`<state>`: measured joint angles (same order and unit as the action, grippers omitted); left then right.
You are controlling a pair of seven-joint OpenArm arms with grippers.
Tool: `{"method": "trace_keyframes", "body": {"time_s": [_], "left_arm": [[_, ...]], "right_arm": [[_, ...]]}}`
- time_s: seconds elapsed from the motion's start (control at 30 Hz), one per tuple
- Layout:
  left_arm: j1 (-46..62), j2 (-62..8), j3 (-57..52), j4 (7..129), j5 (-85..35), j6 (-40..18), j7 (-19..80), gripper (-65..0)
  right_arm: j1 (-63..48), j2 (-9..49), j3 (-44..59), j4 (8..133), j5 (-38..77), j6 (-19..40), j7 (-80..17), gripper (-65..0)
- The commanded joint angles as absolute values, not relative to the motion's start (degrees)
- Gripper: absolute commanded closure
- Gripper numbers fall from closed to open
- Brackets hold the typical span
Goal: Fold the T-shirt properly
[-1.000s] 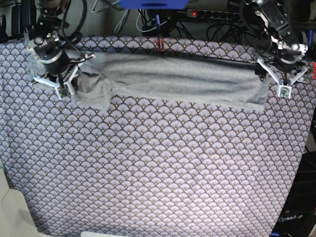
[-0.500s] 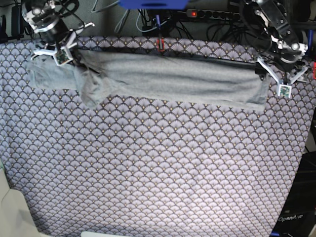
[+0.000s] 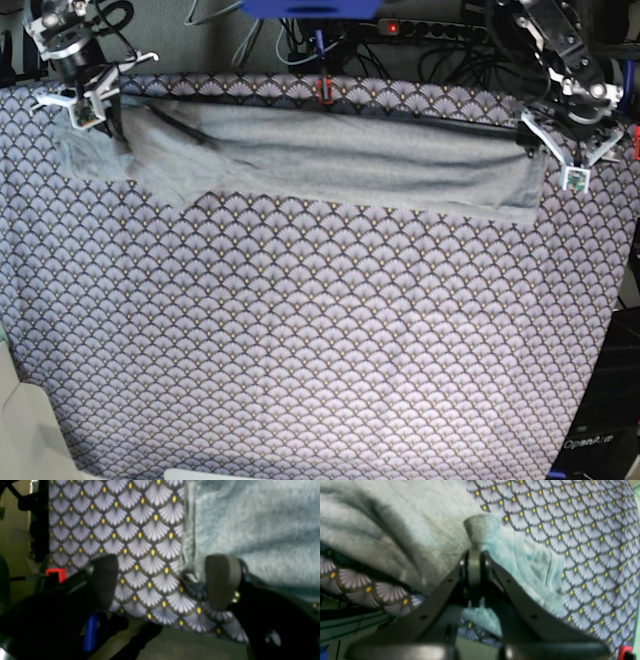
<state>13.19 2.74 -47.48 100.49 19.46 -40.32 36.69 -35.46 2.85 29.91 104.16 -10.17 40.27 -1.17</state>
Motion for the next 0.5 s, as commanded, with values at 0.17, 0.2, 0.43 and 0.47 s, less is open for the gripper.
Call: {"method": "trace_keyframes", "body": {"time_s": [0.17, 0.2, 0.43, 0.47], "left_arm": [[12.97, 2.15, -47.6, 101.32, 19.12, -40.0, 35.74, -52.9], [12.97, 2.15, -47.6, 101.32, 19.12, -40.0, 35.74, -52.9], [12.97, 2.15, -47.52, 101.32, 19.12, -40.0, 35.74, -52.9], [12.97, 2.15, -47.52, 101.32, 19.21, -40.0, 35.74, -52.9]], "right_arm": [[-35.91, 3.3, 32.31, 102.64, -9.45, 40.0, 2.86, 0.0], [-35.91, 3.3, 32.75, 102.64, -9.45, 40.0, 3.12, 0.0], [-35.56, 3.3, 33.45, 101.93, -9.63, 40.0, 2.77, 0.0], [-35.56, 3.3, 33.45, 101.32, -9.63, 40.0, 2.86, 0.0]]}}
